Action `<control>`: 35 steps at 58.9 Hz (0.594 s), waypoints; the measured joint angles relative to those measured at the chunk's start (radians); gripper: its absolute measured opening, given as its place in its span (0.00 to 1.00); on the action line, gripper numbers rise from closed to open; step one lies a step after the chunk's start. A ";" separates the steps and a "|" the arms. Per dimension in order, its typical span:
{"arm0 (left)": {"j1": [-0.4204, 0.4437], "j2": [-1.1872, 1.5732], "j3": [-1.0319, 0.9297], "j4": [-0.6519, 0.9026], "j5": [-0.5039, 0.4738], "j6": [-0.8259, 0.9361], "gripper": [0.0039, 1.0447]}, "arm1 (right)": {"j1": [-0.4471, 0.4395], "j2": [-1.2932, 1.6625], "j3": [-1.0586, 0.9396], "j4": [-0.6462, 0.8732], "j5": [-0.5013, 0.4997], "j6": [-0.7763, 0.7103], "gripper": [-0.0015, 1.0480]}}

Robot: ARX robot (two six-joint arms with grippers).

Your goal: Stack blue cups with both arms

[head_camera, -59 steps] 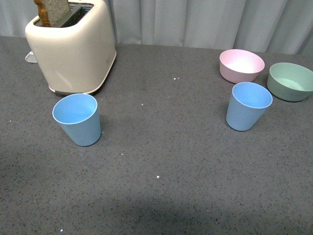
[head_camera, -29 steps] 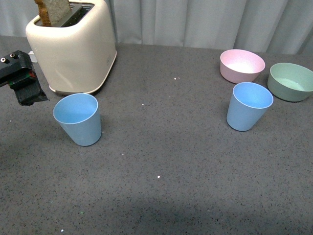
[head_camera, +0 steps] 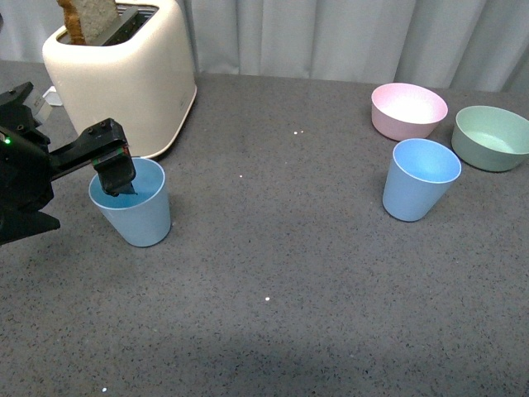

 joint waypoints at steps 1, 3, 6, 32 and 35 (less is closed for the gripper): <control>-0.001 0.007 0.006 -0.003 0.000 0.000 0.91 | 0.000 0.000 0.000 0.000 0.000 0.000 0.91; -0.002 0.014 0.013 -0.007 0.000 0.000 0.86 | 0.000 0.000 0.000 0.000 0.000 0.000 0.91; -0.003 0.023 0.021 -0.009 0.000 0.000 0.79 | 0.000 0.000 0.000 0.000 0.000 0.000 0.91; -0.027 0.037 0.057 -0.078 -0.028 0.024 0.04 | 0.000 0.000 0.000 0.000 0.000 0.000 0.91; -0.036 0.037 0.065 -0.090 -0.030 0.034 0.03 | 0.000 0.000 0.000 0.000 0.000 0.000 0.91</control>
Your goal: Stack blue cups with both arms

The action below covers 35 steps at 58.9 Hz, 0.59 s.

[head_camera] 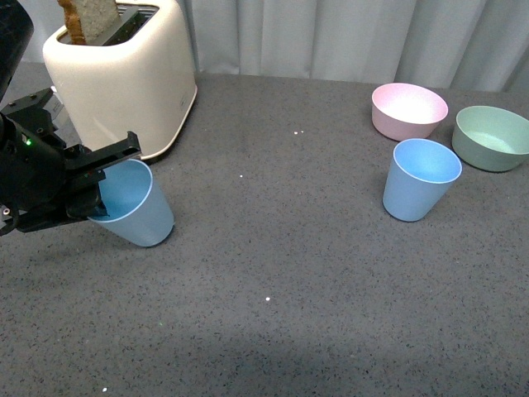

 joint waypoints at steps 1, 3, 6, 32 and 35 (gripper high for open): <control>-0.006 0.000 0.006 -0.006 0.000 0.005 0.03 | 0.000 0.000 0.000 0.000 0.000 0.000 0.91; -0.012 0.000 0.012 -0.013 0.000 0.007 0.03 | 0.000 0.000 0.000 0.000 0.000 0.000 0.91; -0.032 0.000 0.033 -0.027 0.002 0.014 0.03 | 0.000 0.000 0.000 0.000 0.000 0.000 0.91; -0.234 0.164 0.320 -0.151 -0.023 0.008 0.03 | 0.000 0.000 0.000 0.000 0.000 0.000 0.91; -0.248 0.183 0.347 -0.163 -0.024 0.005 0.03 | 0.000 0.000 0.000 0.000 0.000 0.000 0.91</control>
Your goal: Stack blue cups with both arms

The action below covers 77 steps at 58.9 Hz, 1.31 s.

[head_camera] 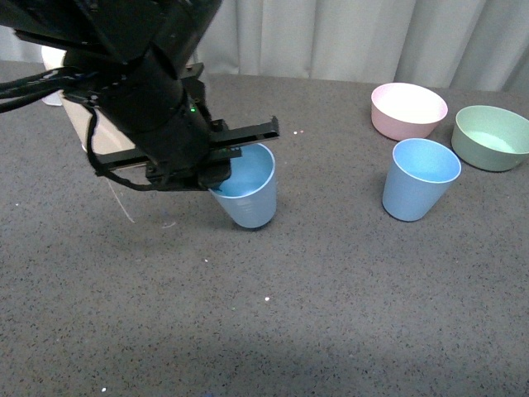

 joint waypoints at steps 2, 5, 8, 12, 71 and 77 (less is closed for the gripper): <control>-0.009 0.018 0.026 -0.011 -0.004 -0.002 0.03 | 0.000 0.000 0.000 0.000 0.000 0.000 0.91; -0.018 0.035 0.052 -0.021 -0.008 -0.002 0.03 | 0.000 0.000 0.000 0.000 0.000 0.000 0.91; -0.025 0.048 0.073 -0.027 -0.010 -0.006 0.03 | 0.000 0.000 0.000 0.000 0.000 0.000 0.91; -0.034 0.061 0.091 -0.029 -0.018 -0.013 0.03 | 0.000 0.000 0.000 0.000 0.000 0.000 0.91; 0.058 -0.248 -0.628 1.412 -0.318 0.404 0.32 | 0.000 0.000 0.000 0.000 0.000 0.000 0.91; 0.100 -0.375 -0.736 1.475 -0.288 0.425 0.16 | 0.000 0.000 0.000 0.000 -0.001 0.000 0.91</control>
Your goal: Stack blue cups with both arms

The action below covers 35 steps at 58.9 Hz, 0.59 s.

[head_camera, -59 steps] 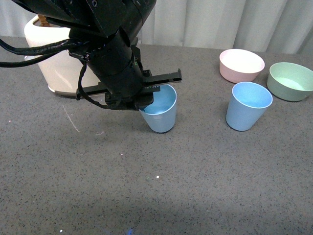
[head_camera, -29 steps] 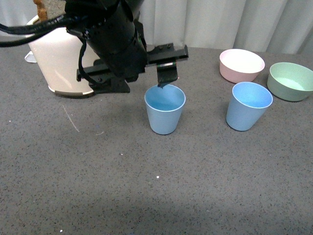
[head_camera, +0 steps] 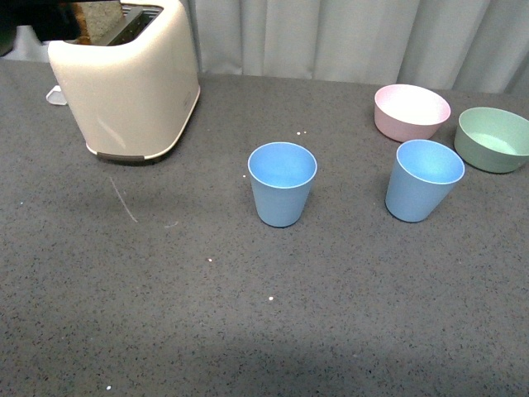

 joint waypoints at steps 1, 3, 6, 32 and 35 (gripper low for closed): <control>0.008 -0.019 -0.023 0.002 0.007 0.002 0.13 | 0.000 0.000 0.000 0.000 0.000 0.000 0.91; 0.019 -0.046 -0.056 -0.004 0.018 0.005 0.07 | 0.000 0.000 0.000 0.000 0.000 0.000 0.91; 0.042 -0.107 -0.125 -0.051 0.048 0.011 0.03 | 0.000 0.000 0.000 0.000 0.000 0.000 0.91; 0.157 -0.465 -0.382 -0.140 0.160 0.021 0.03 | 0.000 0.000 0.000 0.000 0.000 0.000 0.91; 0.166 -0.507 -0.401 -0.161 0.170 0.021 0.03 | 0.000 0.000 0.000 0.000 0.000 0.000 0.91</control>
